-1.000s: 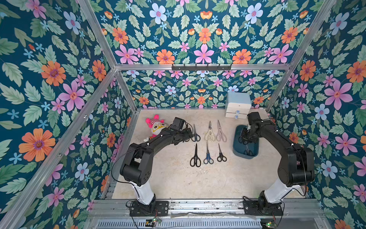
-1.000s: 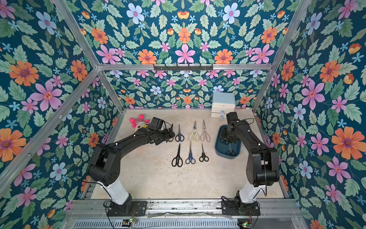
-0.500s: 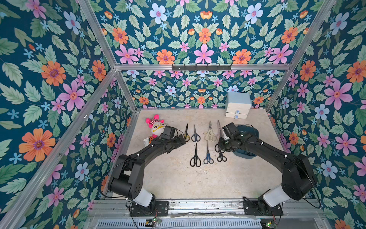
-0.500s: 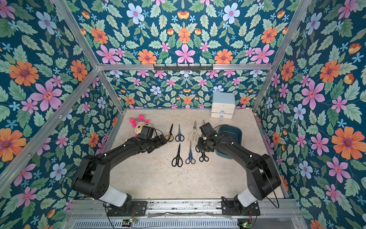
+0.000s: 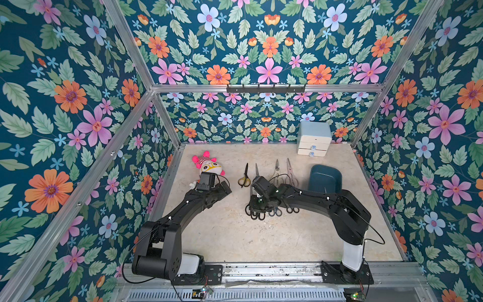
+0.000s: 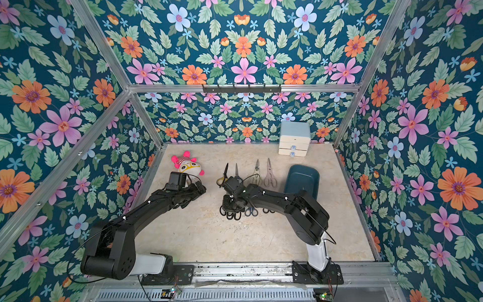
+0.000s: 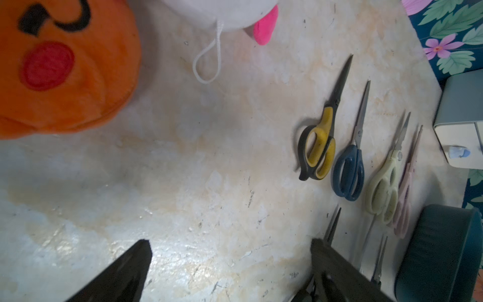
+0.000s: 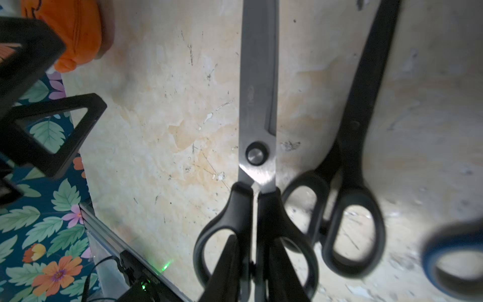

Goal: Take the scissors out of the storage box
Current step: Place the scissors at the center of the board.

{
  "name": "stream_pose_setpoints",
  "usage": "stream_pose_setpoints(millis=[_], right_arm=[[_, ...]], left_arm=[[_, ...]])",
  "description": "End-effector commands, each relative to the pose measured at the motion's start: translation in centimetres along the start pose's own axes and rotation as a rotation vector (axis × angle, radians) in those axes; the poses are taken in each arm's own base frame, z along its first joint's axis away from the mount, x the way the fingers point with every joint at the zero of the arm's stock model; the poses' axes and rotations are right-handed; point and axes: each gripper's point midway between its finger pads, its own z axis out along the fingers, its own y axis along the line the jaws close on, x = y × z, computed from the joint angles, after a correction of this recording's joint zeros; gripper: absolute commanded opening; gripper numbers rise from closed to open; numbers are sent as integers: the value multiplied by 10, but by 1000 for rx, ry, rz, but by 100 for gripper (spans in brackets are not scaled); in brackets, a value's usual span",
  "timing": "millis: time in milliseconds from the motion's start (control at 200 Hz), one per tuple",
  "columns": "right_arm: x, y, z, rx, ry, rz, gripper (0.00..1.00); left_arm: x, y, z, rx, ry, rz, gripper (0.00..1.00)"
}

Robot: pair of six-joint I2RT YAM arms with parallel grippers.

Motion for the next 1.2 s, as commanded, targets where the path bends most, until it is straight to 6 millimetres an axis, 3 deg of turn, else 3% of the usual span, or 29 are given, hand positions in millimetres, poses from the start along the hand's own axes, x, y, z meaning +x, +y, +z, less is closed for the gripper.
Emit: stream_pose_setpoints(millis=[0,150,460,665,765,960,1200], right_arm=[[3,12,12,-9,31,41,0],[6,17,26,33,46,35,0],[8,-7,40,154,34,113,0],[12,3,51,141,50,86,4],[10,4,54,156,50,69,10],[-1,15,47,156,18,43,28],[-23,34,18,151,-61,23,32]], left_arm=[[-6,0,-5,-10,-19,41,99],[-7,1,-10,-5,-37,44,99],[-8,3,-19,-9,-52,68,99],[-8,2,-20,-5,-51,75,99],[-9,1,-20,-5,-51,81,99],[-12,-1,-22,-2,-57,99,99],[-11,-11,-23,37,-30,135,99]])
